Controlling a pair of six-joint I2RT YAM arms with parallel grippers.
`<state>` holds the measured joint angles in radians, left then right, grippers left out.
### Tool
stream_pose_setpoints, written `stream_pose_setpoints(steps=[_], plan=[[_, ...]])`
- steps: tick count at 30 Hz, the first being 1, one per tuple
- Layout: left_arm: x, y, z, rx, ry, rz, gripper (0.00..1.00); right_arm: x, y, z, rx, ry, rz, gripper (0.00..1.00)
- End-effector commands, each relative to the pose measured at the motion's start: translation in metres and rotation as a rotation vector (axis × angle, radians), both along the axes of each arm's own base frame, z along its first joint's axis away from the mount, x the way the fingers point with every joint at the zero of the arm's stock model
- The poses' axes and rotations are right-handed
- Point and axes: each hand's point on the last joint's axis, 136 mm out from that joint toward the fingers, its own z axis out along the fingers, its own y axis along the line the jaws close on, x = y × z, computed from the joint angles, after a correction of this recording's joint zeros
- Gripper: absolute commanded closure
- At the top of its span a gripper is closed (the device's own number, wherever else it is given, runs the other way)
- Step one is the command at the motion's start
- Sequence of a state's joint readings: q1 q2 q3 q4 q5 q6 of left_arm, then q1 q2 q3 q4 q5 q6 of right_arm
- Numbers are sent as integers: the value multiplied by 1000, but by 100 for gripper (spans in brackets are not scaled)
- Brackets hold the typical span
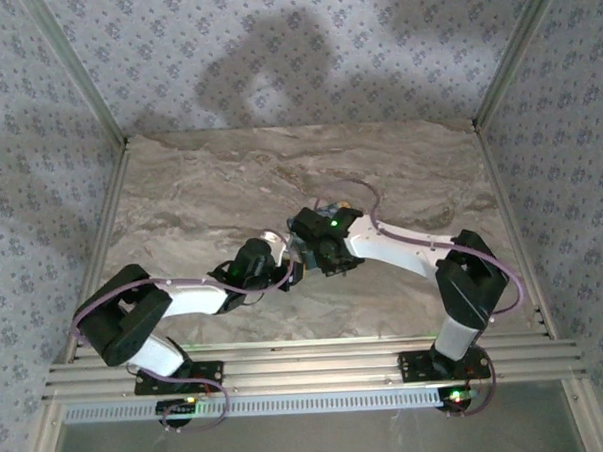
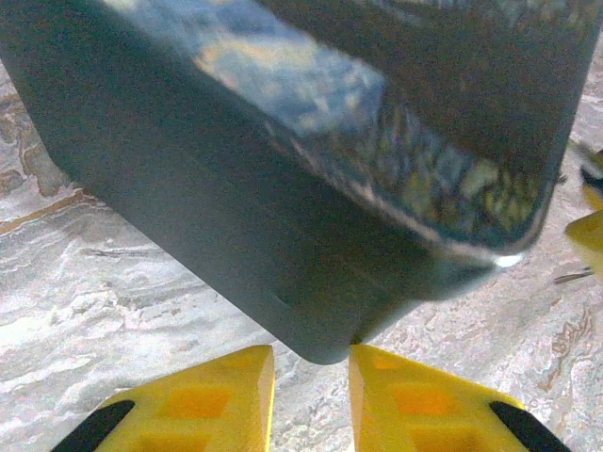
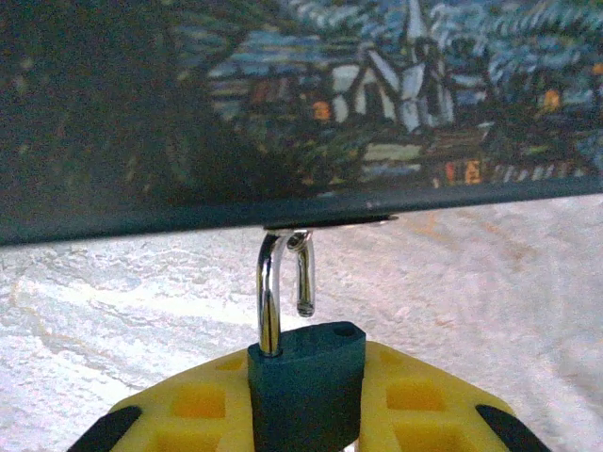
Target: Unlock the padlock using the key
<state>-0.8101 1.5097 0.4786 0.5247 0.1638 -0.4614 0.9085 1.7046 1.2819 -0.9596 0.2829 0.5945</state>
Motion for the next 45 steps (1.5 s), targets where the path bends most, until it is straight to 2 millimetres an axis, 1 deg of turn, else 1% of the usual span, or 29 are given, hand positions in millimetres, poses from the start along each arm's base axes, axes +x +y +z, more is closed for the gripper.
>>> stream_pose_setpoints(steps=[1,5,7,10,13,17,19,22,25,27,29,35,37,41,43,44,45], plan=[[10,-4,5,-4,-4,18,73,0,-23,10,-263,-32,117,100],[14,1,1,-6,11,42,73,-2,-16,4,-383,-36,200,100],[15,5,0,-15,20,50,74,-2,-10,3,-409,-59,235,100],[17,11,0,-39,35,60,75,1,1,8,-416,-119,287,100],[18,15,2,-79,56,50,75,4,16,13,-382,-179,355,100],[18,17,8,-118,74,22,75,6,39,23,-284,-275,465,100],[20,20,10,-131,84,26,75,8,47,28,-246,-323,514,100],[24,29,13,-136,98,55,75,13,52,37,-233,-385,568,100],[27,41,16,-122,103,84,75,14,57,40,-222,-411,627,100],[29,47,19,-112,100,100,75,8,55,27,-215,-370,676,100],[29,53,23,-102,96,108,75,4,55,21,-202,-342,714,100],[26,68,23,-80,108,137,75,4,49,12,-219,-314,709,100],[24,72,22,-71,116,147,75,9,42,12,-266,-325,675,100],[20,76,17,-51,130,148,75,29,13,15,-415,-349,536,100],[18,76,16,-47,133,140,75,33,1,13,-482,-352,499,100],[18,76,15,-43,135,139,75,39,6,22,-486,-380,490,100],[16,76,14,-41,136,133,75,39,8,21,-506,-385,503,100]])
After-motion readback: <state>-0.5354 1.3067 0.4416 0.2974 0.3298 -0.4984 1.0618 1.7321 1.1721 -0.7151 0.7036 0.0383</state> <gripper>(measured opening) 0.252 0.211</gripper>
